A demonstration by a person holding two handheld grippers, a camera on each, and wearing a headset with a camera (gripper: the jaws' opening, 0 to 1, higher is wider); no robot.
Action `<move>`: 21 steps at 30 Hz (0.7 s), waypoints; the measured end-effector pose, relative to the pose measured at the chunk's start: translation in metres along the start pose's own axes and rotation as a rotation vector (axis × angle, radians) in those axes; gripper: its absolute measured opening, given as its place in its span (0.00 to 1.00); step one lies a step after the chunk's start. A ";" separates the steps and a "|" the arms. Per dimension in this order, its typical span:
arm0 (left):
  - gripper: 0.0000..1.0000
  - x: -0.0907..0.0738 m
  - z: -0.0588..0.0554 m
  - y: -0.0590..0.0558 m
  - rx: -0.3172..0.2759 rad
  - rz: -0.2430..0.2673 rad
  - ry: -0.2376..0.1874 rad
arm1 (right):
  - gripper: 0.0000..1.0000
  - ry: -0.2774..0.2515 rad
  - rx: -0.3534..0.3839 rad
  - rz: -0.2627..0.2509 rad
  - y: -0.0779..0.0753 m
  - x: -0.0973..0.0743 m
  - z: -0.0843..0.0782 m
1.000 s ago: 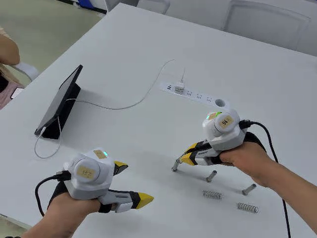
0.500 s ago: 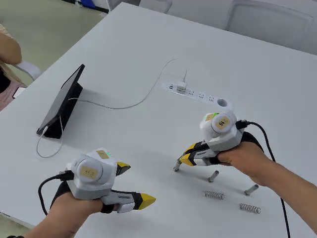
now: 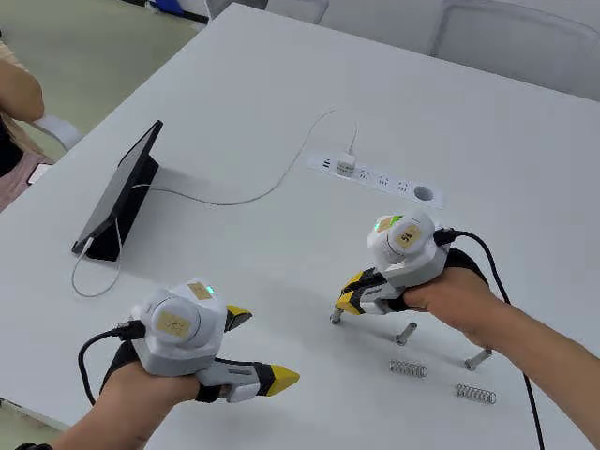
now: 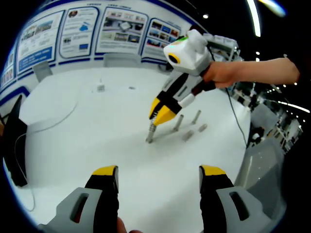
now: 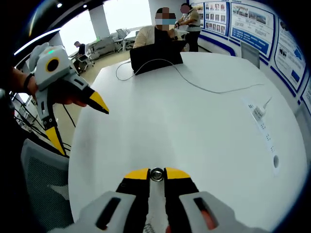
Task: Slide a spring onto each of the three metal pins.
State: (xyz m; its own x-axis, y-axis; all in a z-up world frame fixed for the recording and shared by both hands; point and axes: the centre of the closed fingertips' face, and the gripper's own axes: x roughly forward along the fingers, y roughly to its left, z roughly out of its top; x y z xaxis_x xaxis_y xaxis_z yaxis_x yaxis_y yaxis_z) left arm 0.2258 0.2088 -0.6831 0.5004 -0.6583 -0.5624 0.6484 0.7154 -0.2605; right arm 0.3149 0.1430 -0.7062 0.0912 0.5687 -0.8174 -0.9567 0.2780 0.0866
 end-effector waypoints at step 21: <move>0.70 -0.001 -0.008 0.003 -0.014 0.009 0.011 | 0.13 0.032 -0.035 -0.008 0.001 0.020 -0.012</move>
State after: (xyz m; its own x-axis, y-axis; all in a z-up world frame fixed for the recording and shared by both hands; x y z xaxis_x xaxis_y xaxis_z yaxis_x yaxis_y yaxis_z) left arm 0.2229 0.2133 -0.6900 0.4995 -0.6495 -0.5732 0.6361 0.7242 -0.2663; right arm 0.3125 0.1448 -0.7295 0.0909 0.5412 -0.8360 -0.9649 0.2554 0.0604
